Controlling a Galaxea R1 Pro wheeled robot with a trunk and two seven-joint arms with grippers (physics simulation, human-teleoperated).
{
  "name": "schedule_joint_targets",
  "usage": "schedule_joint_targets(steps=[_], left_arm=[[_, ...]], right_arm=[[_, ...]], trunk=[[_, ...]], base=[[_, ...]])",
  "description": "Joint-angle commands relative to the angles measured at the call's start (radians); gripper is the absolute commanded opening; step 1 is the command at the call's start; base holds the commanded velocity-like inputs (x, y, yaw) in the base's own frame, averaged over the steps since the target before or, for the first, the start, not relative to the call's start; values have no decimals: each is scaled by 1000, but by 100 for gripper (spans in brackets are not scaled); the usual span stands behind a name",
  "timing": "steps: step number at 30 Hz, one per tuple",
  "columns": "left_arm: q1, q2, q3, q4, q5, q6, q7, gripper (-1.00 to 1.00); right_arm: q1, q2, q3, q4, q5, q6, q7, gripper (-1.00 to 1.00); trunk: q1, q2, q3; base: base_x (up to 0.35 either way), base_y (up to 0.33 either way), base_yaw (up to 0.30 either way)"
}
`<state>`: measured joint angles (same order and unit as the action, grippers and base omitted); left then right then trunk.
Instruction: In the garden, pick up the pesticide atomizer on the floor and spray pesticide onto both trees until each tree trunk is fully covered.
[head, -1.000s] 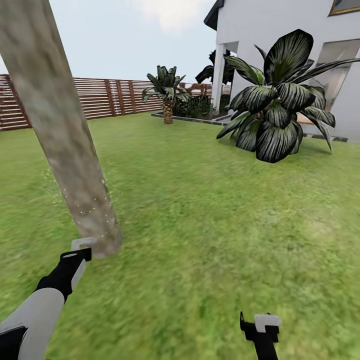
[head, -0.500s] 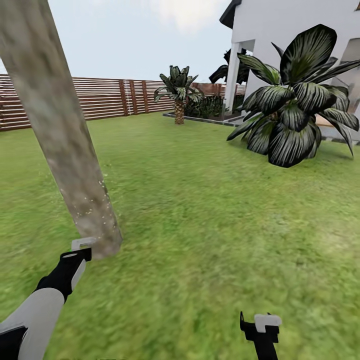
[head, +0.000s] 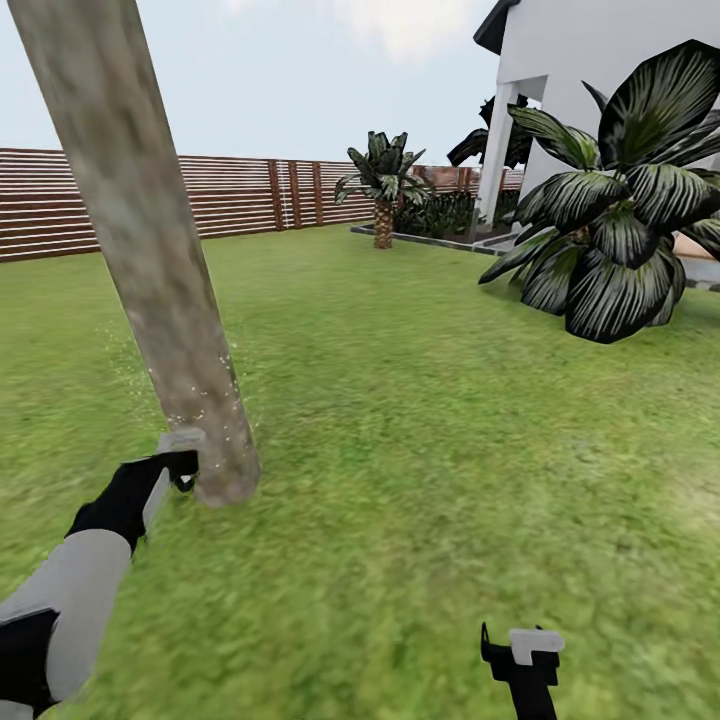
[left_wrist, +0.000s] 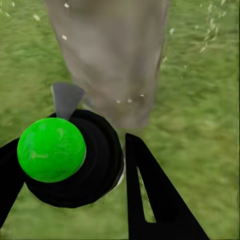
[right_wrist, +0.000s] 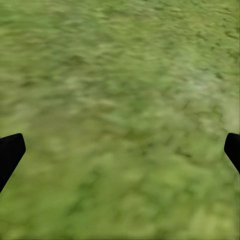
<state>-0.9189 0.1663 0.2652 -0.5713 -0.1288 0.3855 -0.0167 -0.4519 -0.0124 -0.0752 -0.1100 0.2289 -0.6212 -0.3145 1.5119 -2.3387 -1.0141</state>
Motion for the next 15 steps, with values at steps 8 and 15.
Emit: schedule_joint_targets(steps=[8,15], left_arm=[[-36,132,-52,-3,-64,16,-153,-100],[-125,132,-100,0,-89,118,-169,-100]], right_arm=[[-1,0,-8,1,10,-2,-3,100],[-1,0,-8,1,10,-2,-3,100]], trunk=[[0,0,-1],[0,0,-1]], base=[[0,0,0],[0,0,0]])
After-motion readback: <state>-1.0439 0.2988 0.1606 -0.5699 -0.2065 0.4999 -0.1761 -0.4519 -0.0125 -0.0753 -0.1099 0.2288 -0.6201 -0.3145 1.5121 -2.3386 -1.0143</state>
